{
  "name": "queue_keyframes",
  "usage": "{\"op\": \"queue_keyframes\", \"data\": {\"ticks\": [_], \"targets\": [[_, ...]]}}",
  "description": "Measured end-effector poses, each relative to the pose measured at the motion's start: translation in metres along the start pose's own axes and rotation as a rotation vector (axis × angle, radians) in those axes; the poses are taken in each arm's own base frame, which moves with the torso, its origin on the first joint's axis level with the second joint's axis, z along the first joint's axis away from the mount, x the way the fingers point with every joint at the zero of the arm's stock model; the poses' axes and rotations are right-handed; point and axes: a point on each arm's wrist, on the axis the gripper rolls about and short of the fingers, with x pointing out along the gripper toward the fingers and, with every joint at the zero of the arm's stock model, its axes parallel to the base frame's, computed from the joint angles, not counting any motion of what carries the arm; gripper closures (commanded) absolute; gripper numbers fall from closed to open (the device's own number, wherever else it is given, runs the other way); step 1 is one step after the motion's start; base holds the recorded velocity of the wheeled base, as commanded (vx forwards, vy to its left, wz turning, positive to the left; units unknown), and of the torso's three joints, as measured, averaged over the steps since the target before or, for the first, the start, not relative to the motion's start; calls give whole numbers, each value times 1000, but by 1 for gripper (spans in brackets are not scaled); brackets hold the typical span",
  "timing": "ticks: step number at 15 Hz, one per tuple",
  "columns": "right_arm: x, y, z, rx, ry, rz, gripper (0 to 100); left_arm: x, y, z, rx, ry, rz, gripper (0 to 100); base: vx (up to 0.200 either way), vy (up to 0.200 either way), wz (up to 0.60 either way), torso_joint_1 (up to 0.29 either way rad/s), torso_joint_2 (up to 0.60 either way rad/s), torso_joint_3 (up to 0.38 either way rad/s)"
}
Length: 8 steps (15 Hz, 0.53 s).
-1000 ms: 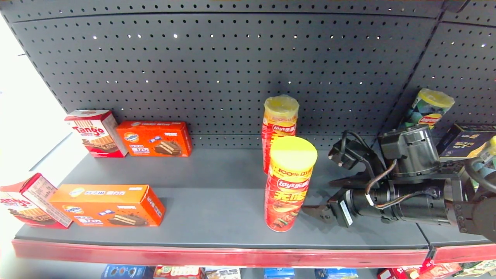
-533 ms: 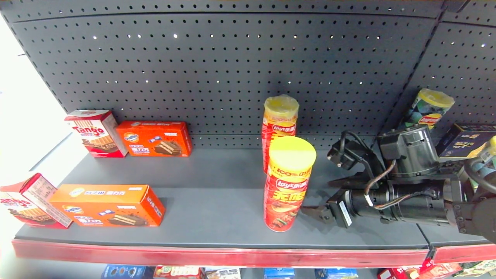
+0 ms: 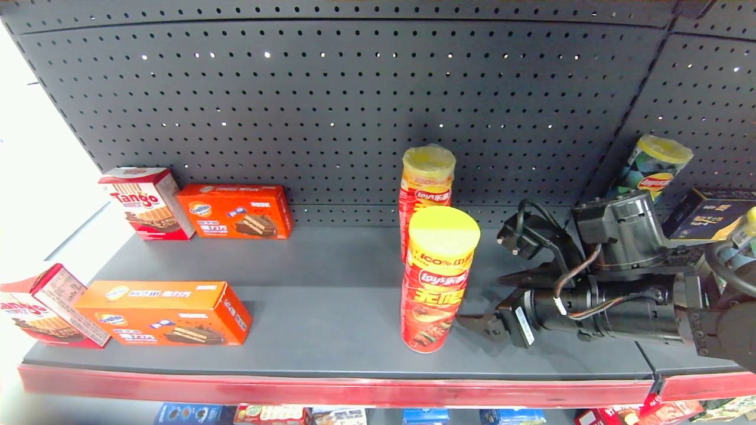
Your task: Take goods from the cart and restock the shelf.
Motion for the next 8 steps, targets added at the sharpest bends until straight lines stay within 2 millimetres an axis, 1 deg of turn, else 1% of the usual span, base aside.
{"op": "queue_keyframes", "data": {"ticks": [2, 5, 6, 8], "targets": [[-6, -3, 4, 7, -33, -12, 0, 0, 0, 0, 1, 0, -2, 0, 0, 0, 0, 0, 0, 0], [-28, -11, 11, 20, -102, -49, 0, 0, 0, 0, 2, -1, -3, 0, 0, 0, 0, 0, 0, 0], [-43, -14, 13, 24, -138, -65, 0, 0, 0, 0, 4, 0, -4, 0, 0, 0, 0, 0, 0, 0], [-82, -16, 11, 28, -223, -96, 0, 0, 0, 0, 4, 1, -5, 0, 0, 0, 0, 0, 0, 0]]}}
